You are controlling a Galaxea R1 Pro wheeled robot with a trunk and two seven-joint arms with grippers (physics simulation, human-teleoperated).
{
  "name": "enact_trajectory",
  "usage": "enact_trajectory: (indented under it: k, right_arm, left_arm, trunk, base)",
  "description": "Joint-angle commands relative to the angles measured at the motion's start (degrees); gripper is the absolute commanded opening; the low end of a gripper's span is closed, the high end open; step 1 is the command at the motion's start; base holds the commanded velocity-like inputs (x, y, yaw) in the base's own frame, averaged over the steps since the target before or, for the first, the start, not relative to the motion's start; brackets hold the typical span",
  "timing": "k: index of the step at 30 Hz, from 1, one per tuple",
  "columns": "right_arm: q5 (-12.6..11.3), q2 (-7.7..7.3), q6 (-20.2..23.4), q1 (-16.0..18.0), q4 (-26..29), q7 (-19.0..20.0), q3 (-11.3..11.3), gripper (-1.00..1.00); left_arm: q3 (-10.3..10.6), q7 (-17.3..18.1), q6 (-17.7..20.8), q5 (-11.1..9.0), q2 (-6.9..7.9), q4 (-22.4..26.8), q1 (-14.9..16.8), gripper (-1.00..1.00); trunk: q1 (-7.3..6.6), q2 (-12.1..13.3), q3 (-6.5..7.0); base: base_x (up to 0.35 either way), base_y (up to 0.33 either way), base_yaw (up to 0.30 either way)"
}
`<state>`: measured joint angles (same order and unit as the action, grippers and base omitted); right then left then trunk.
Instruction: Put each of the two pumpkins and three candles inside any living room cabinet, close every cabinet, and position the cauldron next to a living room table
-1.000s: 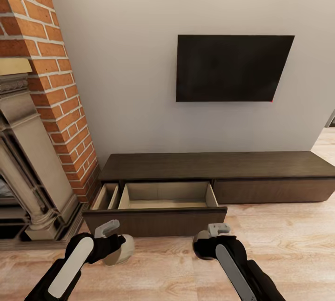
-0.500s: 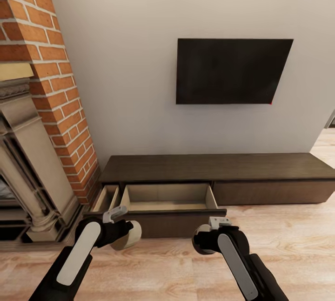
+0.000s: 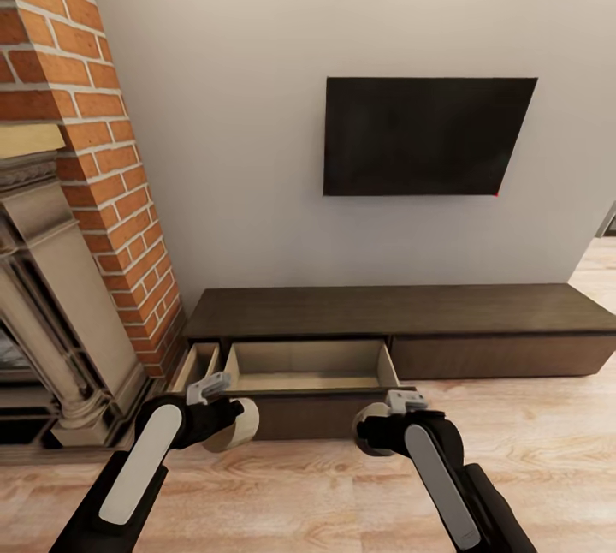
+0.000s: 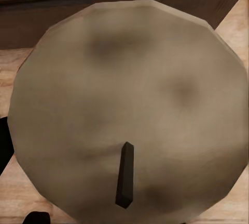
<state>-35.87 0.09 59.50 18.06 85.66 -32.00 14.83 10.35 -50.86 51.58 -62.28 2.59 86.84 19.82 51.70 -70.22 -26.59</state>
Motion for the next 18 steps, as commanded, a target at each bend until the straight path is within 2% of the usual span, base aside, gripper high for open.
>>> enact_trajectory:
  k: [1, 18]
  right_arm:
    - [-0.7, 0.00, 0.1, 0.0, 0.3, -0.6, -0.1, -1.00]
    - [-0.7, -0.23, 0.2, 0.0, 1.9, -0.4, -0.2, -1.00]
  left_arm:
    - [0.1, -0.5, 0.2, -0.4, 0.05, 0.1, 0.0, -1.00]
    - [0.2, -0.5, 0.2, -0.3, -0.38, 0.5, 0.0, -1.00]
  trunk:
    - [-0.22, 0.4, 0.12]
    - [-3.96, 7.2, 3.17]
  base:
    - [0.000, 0.000, 0.000]
    - [0.000, 0.000, 0.000]
